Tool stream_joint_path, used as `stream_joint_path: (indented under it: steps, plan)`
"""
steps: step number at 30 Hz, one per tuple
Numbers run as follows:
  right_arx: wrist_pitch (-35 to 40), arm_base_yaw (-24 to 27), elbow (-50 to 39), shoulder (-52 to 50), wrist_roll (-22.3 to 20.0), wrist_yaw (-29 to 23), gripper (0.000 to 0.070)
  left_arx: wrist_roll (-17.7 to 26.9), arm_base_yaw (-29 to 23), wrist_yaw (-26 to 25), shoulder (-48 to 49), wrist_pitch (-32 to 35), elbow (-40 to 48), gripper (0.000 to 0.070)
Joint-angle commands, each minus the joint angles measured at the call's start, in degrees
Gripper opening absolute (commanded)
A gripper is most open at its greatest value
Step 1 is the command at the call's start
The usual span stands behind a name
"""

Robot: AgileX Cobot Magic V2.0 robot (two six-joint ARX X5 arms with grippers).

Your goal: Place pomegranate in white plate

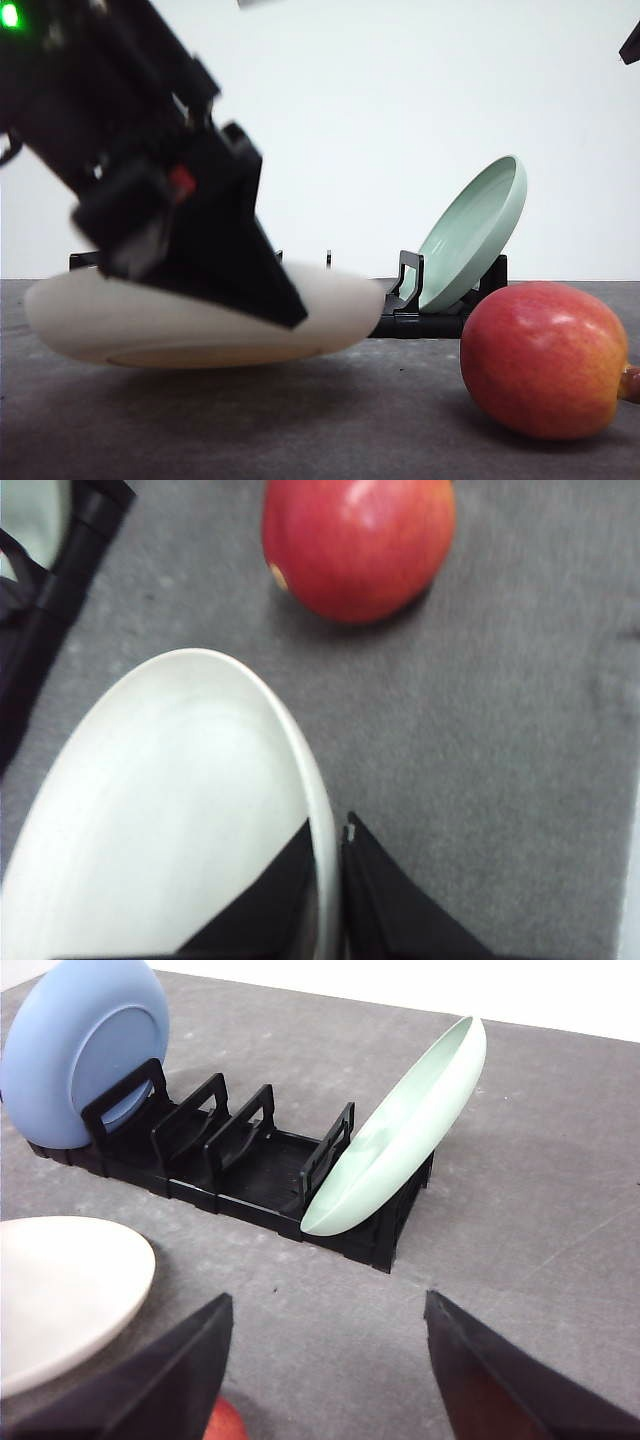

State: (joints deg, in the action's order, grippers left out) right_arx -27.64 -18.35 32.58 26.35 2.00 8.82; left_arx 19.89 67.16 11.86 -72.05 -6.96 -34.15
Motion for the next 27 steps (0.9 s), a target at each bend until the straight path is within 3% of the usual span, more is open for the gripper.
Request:
stream_joint_path:
  steps: [1,8,14,21,27]
  plan:
    - [0.37,-0.28,0.90,0.15,0.79,-0.04,0.0390,1.32,0.79,0.18,-1.40,0.98,-0.15,0.0015]
    - [0.35,-0.28,0.90,0.15,0.79,-0.04,0.0390,-4.91,0.79,0.55,-2.40,1.02,-0.17,0.0041]
    - [0.35,-0.28,0.90,0.15,0.79,-0.04,0.0390,-11.44,0.79,0.53,-2.40,0.69,-0.20,0.0236]
    - [0.31,-0.28,0.90,0.15,0.81,-0.02,0.0390,-20.75,-1.11,-4.23,0.96,-8.45,-2.87,0.0245]
    - [0.00,-0.28,0.90,0.15,0.81,-0.02,0.0390,-30.01,-8.66,-9.44,9.52,-15.76,-3.17,0.0244]
